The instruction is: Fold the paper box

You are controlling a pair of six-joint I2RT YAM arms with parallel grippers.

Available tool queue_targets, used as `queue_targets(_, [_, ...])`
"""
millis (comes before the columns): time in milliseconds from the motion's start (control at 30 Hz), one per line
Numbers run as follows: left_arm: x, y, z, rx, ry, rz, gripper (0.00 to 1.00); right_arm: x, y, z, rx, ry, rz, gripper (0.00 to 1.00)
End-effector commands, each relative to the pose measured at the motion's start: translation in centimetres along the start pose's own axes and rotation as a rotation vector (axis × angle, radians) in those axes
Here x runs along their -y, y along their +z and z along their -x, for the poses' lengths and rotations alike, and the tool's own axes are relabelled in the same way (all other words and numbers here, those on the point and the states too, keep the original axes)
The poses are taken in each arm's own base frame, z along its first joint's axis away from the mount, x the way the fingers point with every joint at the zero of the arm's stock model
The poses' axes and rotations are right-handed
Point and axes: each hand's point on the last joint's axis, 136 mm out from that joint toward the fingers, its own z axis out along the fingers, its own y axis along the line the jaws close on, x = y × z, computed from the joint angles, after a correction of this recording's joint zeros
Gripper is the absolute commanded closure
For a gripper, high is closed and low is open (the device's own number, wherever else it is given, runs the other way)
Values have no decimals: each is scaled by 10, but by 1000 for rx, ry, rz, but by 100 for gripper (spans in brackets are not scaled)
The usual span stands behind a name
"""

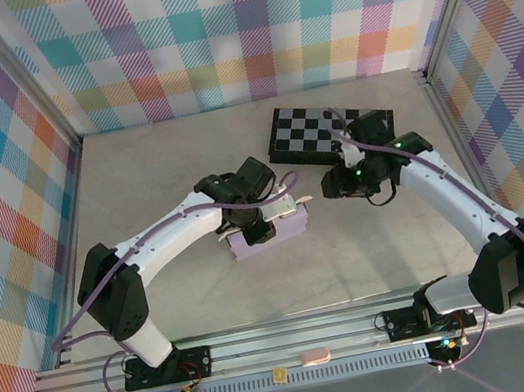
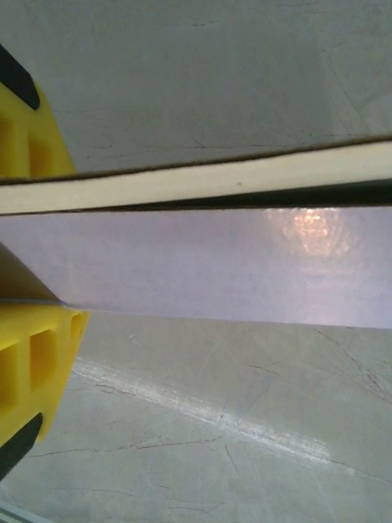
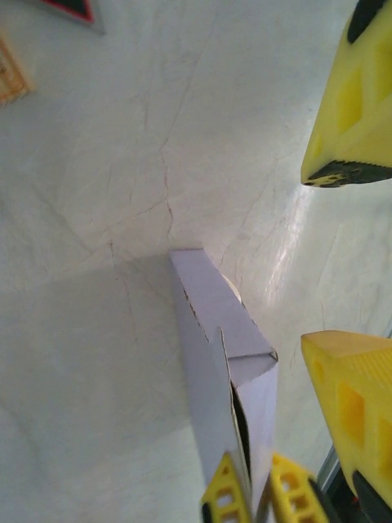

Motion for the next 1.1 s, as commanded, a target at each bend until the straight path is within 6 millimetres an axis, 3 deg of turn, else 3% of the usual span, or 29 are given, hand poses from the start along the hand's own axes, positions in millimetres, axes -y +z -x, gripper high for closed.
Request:
queue_targets(0, [0,10,-14,-61,-24,-35,74,-3,13,8,28,-244,14,51])
queue_targets(300, [-3,9,-9,-34,-46,-34,73,-41,25,7,-6,-411,148,42])
queue_targets(500, [-5,10,-8,-34,-49,-30,73,-50,34,-1,-72,-299,208,37])
queue_targets(867, [-5,12,-7,-30,-50,-30,72,-44,50,-1,-91,-203,197,38])
queue_targets(1067, [-7,11,-6,-26,-50,-19,71,-20,69,-15,-163,-176,86,44])
